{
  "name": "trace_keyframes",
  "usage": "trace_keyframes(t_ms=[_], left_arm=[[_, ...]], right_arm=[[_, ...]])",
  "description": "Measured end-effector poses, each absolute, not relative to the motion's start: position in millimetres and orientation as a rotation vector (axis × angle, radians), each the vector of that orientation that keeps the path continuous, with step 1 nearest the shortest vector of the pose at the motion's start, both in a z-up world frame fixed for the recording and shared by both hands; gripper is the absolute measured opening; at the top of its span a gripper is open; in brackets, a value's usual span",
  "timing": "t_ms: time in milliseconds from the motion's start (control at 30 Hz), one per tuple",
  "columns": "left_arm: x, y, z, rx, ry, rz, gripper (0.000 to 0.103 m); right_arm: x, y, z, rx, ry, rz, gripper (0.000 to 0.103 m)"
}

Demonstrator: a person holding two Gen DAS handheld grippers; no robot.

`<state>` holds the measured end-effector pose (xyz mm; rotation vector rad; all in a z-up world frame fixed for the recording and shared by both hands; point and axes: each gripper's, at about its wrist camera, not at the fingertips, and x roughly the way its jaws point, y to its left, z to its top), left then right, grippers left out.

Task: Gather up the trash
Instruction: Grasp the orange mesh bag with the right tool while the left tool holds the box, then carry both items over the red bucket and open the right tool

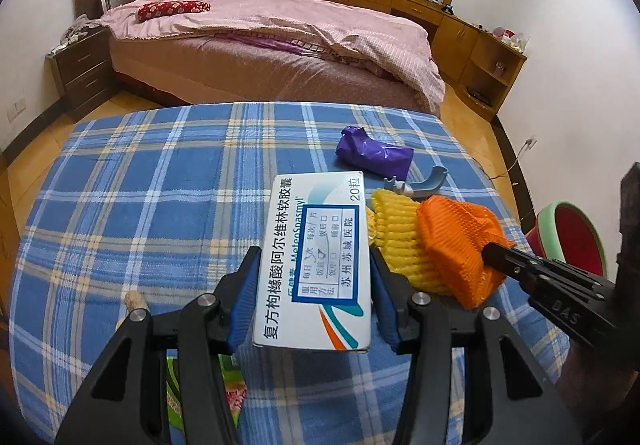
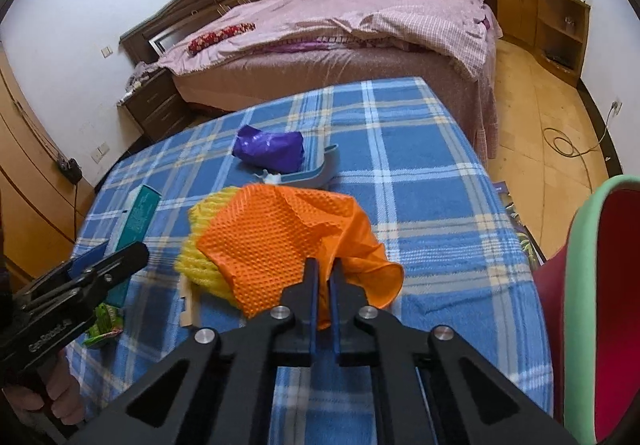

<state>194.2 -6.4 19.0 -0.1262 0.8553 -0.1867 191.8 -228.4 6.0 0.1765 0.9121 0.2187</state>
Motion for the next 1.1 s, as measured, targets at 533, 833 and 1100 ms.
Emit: trace_keyframes(t_ms=[533, 833, 1100], left_arm=[[156, -28, 44, -0.116, 0.822, -0.225, 0.052], [134, -45, 61, -0.097, 0.792, -0.263, 0.052], [121, -68, 72, -0.075, 0.775, -0.316, 0.052]], right_arm=[[120, -267, 53, 0.274, 0.770, 0.178, 0.006], [83, -296, 71, 0.302, 0.690, 0.116, 0.006], [56, -331, 79, 0.330, 0.644, 0.034, 0.006]])
